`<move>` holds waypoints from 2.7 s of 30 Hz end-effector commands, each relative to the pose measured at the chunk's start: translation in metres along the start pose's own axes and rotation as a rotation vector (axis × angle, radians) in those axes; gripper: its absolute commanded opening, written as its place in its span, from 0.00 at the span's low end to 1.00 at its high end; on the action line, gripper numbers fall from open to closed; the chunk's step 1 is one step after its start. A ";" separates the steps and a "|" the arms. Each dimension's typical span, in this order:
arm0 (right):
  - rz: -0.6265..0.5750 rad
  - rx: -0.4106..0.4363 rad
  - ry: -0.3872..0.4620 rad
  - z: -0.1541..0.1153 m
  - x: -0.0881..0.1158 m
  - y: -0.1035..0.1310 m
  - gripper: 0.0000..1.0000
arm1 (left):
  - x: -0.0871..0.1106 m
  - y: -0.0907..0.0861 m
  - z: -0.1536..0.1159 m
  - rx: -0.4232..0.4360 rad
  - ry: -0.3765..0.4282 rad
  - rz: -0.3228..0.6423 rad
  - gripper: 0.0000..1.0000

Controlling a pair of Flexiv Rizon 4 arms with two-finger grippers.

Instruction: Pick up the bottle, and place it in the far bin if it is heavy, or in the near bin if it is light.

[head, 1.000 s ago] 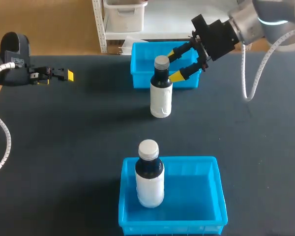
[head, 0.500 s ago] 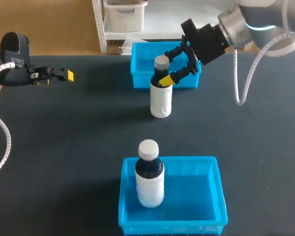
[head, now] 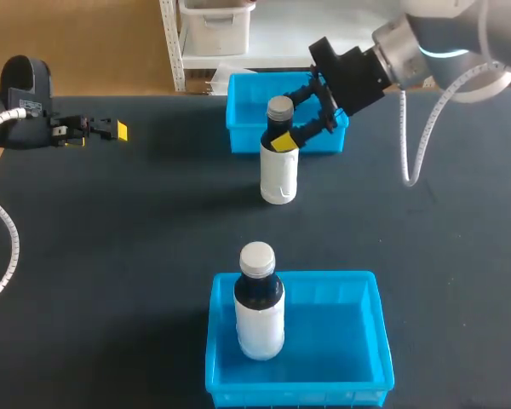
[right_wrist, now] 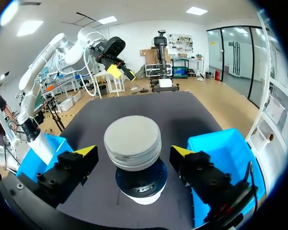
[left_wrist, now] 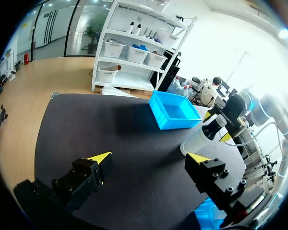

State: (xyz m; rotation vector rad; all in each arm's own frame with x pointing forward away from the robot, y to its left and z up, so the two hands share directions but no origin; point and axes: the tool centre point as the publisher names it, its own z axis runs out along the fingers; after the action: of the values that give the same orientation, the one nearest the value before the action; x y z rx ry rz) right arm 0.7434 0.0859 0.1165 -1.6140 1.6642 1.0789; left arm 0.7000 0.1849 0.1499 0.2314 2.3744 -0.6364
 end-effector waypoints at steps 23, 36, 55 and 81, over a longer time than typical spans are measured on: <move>-0.012 0.003 -0.013 -0.005 -0.004 0.002 0.00 | 0.000 0.000 0.000 0.000 0.000 0.000 1.00; -0.049 0.048 -0.002 -0.035 -0.028 0.019 0.00 | 0.000 0.000 0.000 0.000 0.000 0.000 1.00; -0.039 0.116 0.004 -0.102 -0.028 0.036 0.00 | 0.000 0.000 0.000 0.000 0.000 0.000 1.00; -0.024 0.211 0.054 -0.159 -0.026 -0.011 0.00 | 0.000 0.000 0.000 0.000 0.000 0.000 1.00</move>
State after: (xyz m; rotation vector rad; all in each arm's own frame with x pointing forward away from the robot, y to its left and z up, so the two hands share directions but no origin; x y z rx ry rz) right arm 0.7660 -0.0384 0.2138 -1.5222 1.7218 0.8130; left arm 0.7000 0.1850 0.1499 0.2314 2.3744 -0.6364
